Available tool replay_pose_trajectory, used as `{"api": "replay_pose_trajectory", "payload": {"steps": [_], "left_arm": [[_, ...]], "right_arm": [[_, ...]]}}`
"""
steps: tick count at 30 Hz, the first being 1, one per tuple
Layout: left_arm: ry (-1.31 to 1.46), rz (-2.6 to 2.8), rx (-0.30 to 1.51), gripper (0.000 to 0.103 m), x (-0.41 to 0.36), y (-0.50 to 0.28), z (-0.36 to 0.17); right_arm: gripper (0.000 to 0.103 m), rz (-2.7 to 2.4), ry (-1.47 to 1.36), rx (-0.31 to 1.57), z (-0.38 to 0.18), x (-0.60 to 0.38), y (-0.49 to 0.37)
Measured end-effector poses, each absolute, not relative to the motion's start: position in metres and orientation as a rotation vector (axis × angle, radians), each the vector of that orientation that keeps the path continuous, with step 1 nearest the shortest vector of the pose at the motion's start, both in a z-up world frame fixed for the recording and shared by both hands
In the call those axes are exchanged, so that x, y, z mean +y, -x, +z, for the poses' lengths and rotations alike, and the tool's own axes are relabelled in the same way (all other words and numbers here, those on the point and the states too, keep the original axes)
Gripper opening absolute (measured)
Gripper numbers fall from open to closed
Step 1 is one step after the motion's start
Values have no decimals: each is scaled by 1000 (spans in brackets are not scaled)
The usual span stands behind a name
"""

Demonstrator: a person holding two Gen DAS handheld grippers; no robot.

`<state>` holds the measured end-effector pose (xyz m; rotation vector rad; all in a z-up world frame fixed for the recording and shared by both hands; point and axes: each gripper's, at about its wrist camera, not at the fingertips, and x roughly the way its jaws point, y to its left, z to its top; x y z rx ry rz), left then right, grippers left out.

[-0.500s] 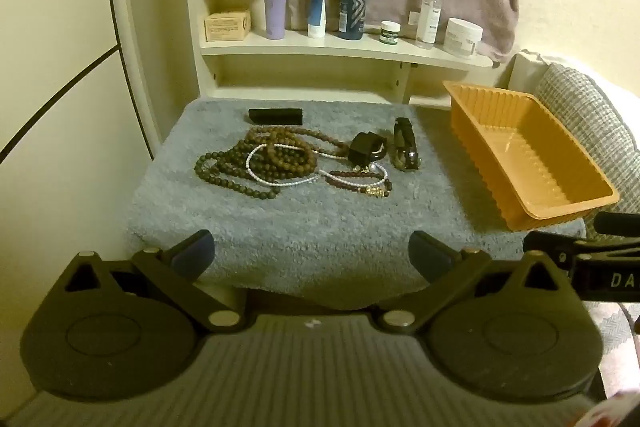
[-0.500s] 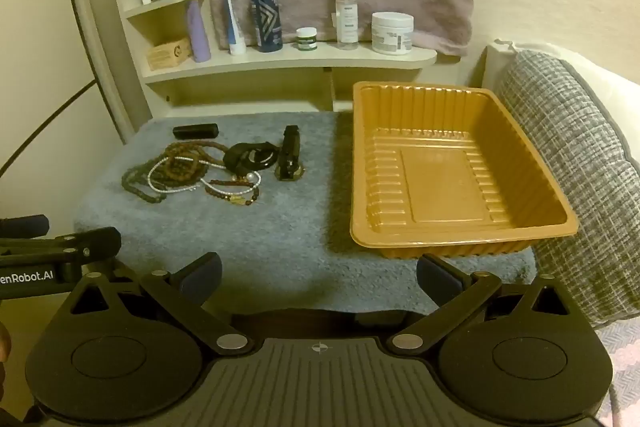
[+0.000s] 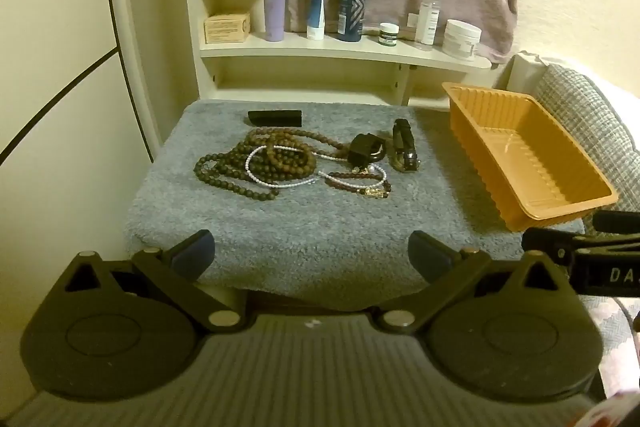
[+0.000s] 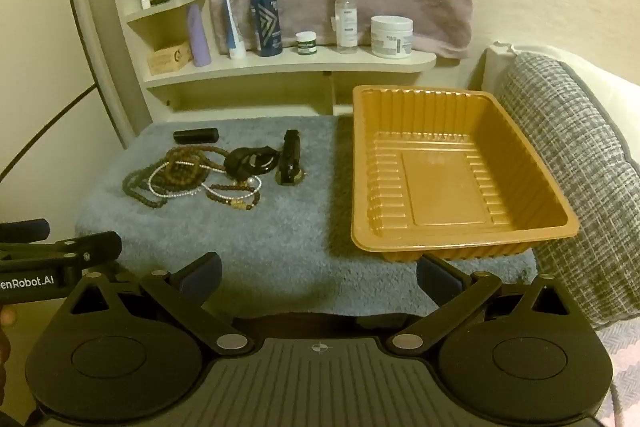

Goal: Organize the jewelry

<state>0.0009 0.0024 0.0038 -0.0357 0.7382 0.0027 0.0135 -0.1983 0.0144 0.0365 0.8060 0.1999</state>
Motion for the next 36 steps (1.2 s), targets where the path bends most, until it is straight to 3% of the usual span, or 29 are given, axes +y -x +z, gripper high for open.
{"api": "replay_pose_trajectory", "payload": {"steps": [36], "left_arm": [[32,-15,737,102,-2,-2,4]], "right_arm": [[103,199,-42,790,13,-200,-13]]}}
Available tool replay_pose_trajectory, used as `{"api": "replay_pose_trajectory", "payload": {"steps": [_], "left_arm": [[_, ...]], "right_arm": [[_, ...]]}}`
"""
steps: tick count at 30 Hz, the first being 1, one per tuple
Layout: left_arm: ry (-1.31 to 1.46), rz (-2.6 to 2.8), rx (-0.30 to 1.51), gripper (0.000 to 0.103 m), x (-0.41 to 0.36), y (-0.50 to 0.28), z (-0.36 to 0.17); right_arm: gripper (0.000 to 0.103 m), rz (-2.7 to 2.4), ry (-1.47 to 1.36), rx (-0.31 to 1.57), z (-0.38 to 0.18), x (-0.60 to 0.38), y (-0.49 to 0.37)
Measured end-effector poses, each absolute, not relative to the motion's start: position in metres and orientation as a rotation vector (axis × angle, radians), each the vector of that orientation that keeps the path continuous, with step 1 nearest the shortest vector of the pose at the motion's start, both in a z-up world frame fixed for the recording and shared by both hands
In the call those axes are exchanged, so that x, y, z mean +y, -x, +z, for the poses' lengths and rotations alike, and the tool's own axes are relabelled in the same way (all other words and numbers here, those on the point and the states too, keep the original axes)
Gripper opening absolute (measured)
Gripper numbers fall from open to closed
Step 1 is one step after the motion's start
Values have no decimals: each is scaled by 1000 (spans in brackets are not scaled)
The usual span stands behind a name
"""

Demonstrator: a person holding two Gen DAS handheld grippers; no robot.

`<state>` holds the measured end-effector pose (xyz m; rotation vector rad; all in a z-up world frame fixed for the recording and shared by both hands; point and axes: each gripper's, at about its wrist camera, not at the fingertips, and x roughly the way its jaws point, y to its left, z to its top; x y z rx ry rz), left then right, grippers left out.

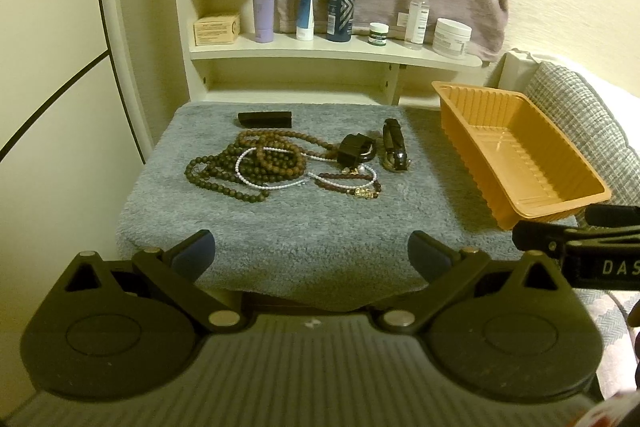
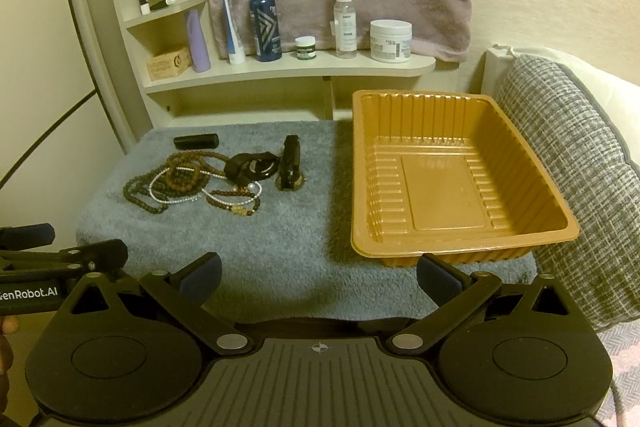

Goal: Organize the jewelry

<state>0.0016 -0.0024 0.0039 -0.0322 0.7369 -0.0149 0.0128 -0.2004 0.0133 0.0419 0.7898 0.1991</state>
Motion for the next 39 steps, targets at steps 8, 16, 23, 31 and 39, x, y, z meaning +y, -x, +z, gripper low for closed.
{"api": "replay_pose_trajectory", "payload": {"steps": [8,16,23,31,39], "left_arm": [[32,-14,737,102,-3,-1,4],[33,-15,737,102,-3,-1,4],[33,-14,737,102,-3,-1,4],[33,-14,737,102,-3,-1,3],[33,-14,736,102,-5,-1,3]], "right_arm": [[103,200,-44,789,13,-201,-12],[103,201,-45,789,14,-200,-12],[103,201,-48,789,14,-199,-11],[103,201,-50,790,14,-198,-11],[103,199,-55,789,13,-198,-11]]}}
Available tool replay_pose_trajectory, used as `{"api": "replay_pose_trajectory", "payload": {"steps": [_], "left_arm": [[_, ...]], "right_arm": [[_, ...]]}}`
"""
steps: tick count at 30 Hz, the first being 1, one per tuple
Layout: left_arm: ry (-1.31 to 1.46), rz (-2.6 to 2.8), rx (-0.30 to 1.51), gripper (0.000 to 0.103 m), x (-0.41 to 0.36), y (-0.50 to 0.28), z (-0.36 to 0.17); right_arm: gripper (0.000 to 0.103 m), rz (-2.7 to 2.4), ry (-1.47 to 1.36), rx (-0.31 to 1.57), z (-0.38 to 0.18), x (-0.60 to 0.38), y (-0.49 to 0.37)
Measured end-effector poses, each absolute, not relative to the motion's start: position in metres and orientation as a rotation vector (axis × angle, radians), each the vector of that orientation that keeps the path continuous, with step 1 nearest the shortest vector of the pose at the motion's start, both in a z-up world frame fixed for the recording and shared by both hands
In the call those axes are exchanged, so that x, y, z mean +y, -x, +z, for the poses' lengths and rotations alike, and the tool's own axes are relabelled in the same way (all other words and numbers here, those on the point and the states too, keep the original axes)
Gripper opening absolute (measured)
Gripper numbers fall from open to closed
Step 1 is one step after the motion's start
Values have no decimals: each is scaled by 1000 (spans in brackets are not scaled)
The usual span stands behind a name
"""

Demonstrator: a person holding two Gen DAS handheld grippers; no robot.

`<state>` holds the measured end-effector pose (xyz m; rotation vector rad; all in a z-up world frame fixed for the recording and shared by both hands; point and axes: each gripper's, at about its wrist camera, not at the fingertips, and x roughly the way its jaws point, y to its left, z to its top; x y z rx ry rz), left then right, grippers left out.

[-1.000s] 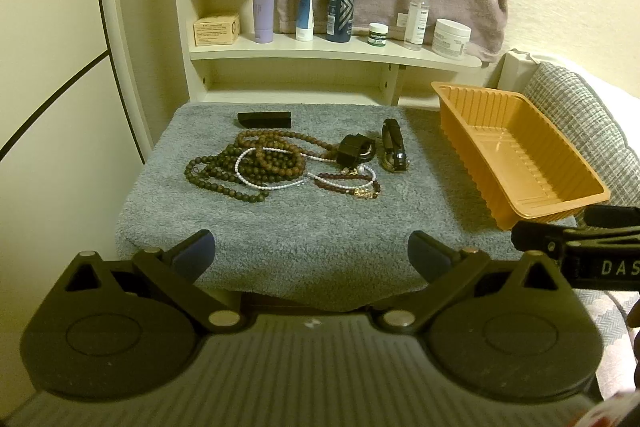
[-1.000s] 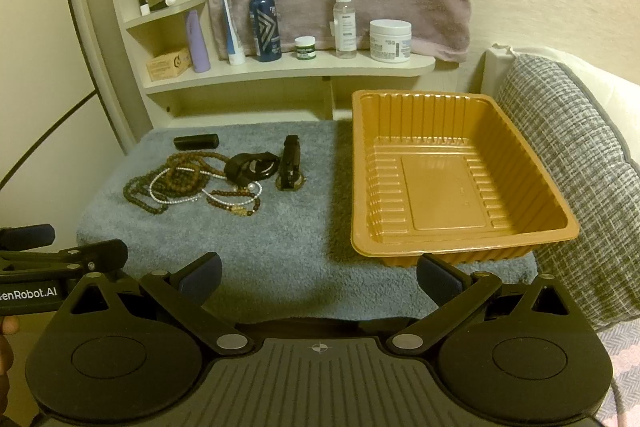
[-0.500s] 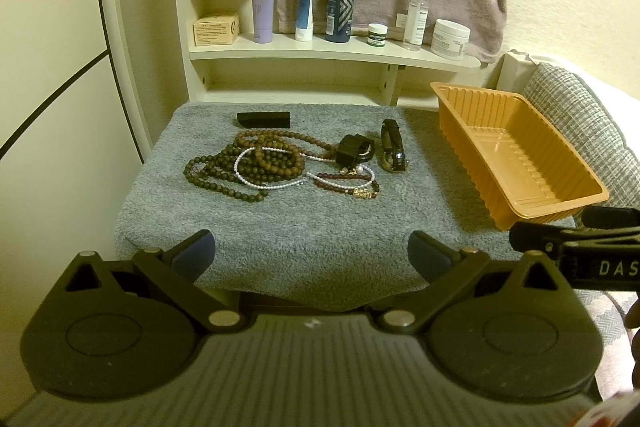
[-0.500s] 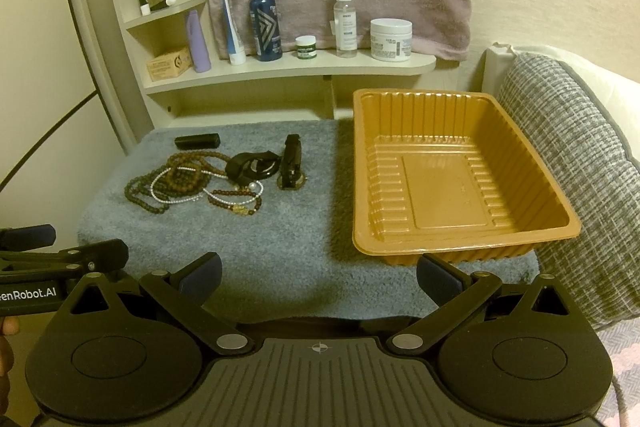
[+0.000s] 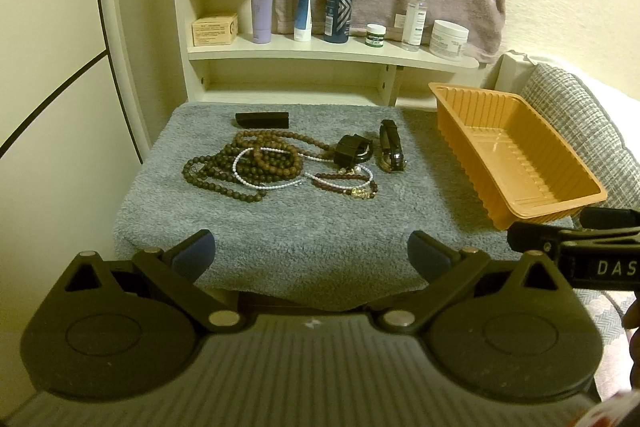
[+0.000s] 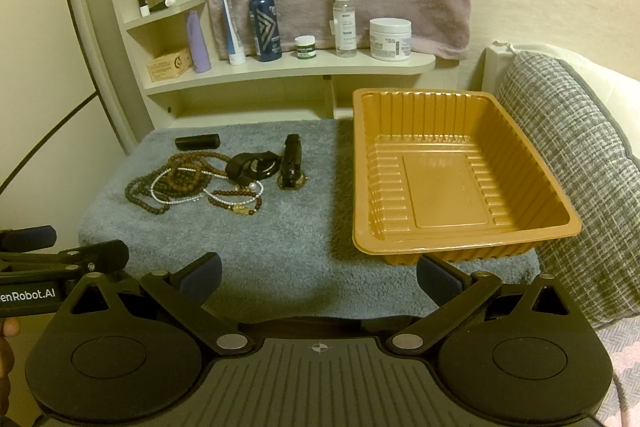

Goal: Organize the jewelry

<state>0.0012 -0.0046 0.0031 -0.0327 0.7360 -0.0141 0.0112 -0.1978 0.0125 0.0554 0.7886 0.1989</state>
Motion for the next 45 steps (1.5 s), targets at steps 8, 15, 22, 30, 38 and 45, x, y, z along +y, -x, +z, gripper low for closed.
{"api": "replay_pose_trajectory", "payload": {"steps": [8,15,22,30,38,45], "left_arm": [[37,-17,736,102,-11,-1,4],[111,-63,722,101,-3,-4,6],[163,-94,731,101,-1,-24,0],[158,-111,707,101,-7,-46,-5],[141,-88,738,101,-14,-73,-23],[134,-111,755,101,-27,-90,-34]], "right_arm": [[103,194,-71,785,12,-201,-11],[103,169,-118,767,15,-215,-12],[102,138,-163,742,14,-249,-28],[85,61,-187,713,8,-300,-44],[84,-10,-169,745,5,-354,-66],[60,-16,-171,810,-9,-384,-92]]}}
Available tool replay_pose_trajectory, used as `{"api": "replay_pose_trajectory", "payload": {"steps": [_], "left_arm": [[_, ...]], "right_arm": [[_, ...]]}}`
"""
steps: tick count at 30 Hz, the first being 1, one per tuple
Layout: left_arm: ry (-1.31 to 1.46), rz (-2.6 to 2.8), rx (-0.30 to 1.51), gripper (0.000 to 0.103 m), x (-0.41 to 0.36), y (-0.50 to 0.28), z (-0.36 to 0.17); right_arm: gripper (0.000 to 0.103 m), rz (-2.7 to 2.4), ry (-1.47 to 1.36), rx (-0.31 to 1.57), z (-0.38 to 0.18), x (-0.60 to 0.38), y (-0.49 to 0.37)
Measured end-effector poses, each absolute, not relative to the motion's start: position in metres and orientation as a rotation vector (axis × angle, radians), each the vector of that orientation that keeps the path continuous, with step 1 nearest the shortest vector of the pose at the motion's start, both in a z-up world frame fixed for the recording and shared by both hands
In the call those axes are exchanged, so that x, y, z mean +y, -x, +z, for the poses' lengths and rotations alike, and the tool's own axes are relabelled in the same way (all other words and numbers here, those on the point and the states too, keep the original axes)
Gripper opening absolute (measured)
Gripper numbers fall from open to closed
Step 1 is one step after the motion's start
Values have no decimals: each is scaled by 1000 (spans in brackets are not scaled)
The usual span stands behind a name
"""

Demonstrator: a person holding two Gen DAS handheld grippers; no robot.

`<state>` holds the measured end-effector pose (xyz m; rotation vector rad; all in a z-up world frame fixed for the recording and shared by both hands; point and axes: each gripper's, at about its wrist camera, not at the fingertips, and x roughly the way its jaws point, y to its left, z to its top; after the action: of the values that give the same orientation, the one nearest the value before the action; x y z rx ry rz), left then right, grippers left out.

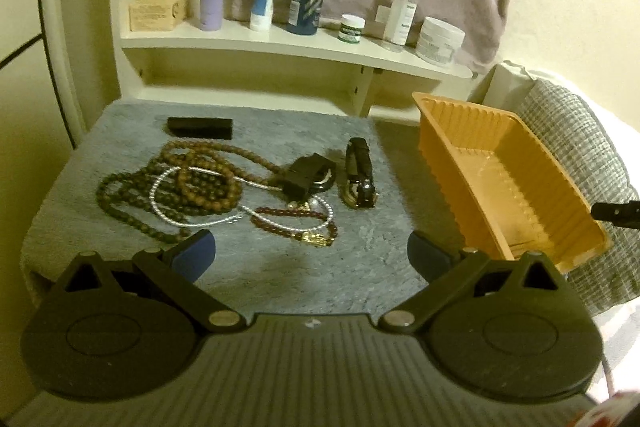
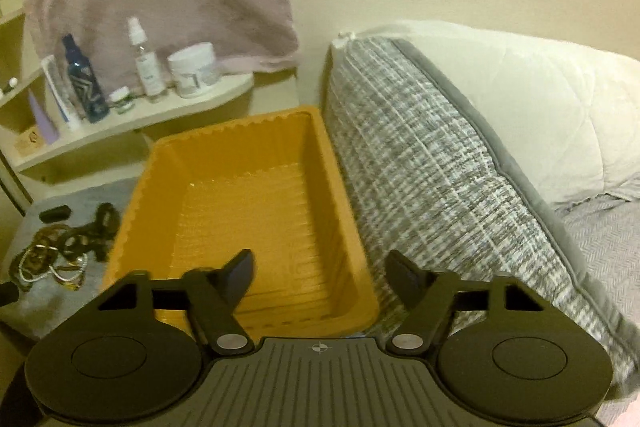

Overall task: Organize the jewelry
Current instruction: 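Grasp the orange tray rim with the right tool and tilt it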

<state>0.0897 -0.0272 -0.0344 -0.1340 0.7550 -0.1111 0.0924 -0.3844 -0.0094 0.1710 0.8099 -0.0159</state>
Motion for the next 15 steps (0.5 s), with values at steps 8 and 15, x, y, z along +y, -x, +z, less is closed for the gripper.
{"api": "replay_pose_trajectory", "payload": {"steps": [8,15], "left_arm": [[120,-133,836,101,-41,-101,-46],[130,-139,840,101,-45,-109,-45]], "right_arm": [[45,17,-203,884,-32,-397,-110],[42,34,-221,931,-49,-398,-126]]}}
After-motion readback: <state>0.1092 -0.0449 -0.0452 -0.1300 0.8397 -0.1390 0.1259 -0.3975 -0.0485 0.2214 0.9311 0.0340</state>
